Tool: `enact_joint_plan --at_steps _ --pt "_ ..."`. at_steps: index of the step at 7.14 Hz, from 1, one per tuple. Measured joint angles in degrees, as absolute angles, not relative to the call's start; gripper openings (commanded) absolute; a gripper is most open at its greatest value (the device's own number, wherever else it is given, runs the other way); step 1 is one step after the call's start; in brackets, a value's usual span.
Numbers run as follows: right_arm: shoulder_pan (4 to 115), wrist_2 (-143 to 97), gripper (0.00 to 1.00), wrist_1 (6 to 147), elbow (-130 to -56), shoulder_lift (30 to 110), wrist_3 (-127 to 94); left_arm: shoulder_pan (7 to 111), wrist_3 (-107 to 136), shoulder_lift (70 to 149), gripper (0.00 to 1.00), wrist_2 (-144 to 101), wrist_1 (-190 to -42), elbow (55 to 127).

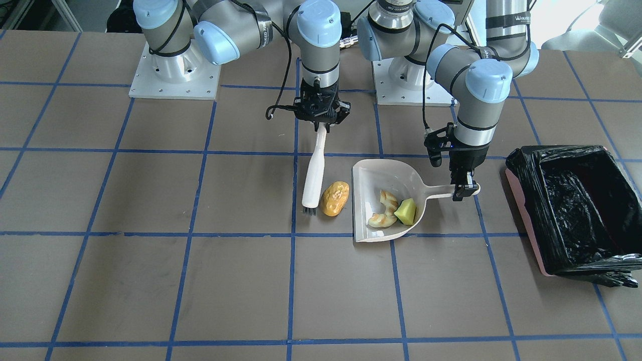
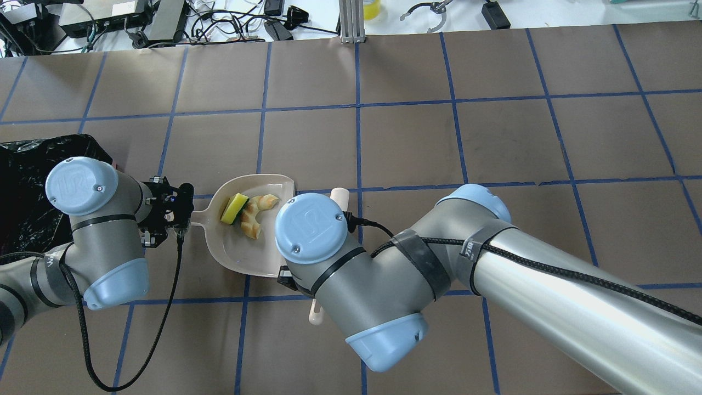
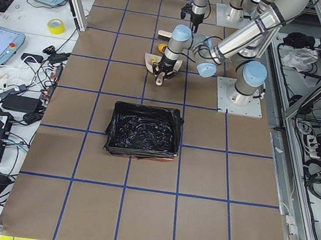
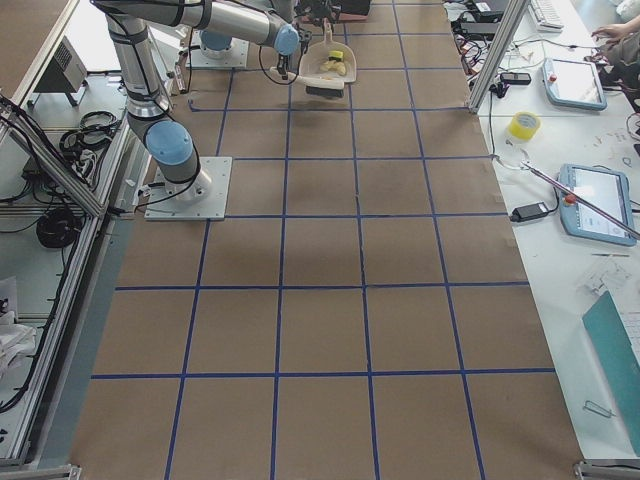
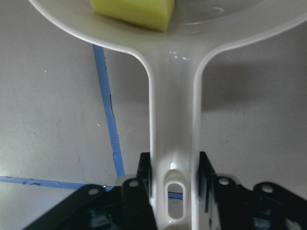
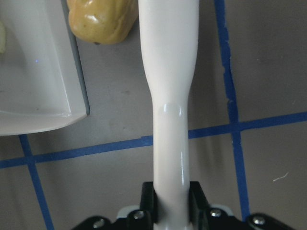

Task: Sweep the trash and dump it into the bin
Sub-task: 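Drag the dustpan toward the potato with the left gripper while the right sweeps it in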

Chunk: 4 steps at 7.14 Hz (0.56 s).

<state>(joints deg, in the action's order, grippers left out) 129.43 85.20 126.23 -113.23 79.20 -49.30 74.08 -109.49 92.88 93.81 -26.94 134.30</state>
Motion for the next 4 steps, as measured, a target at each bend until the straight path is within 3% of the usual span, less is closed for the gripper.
enact_joint_plan --at_steps 4 --pt "130.86 83.20 0.00 127.37 -107.14 72.93 -52.23 74.49 -107.30 94.59 0.00 93.67 -29.08 131.80"
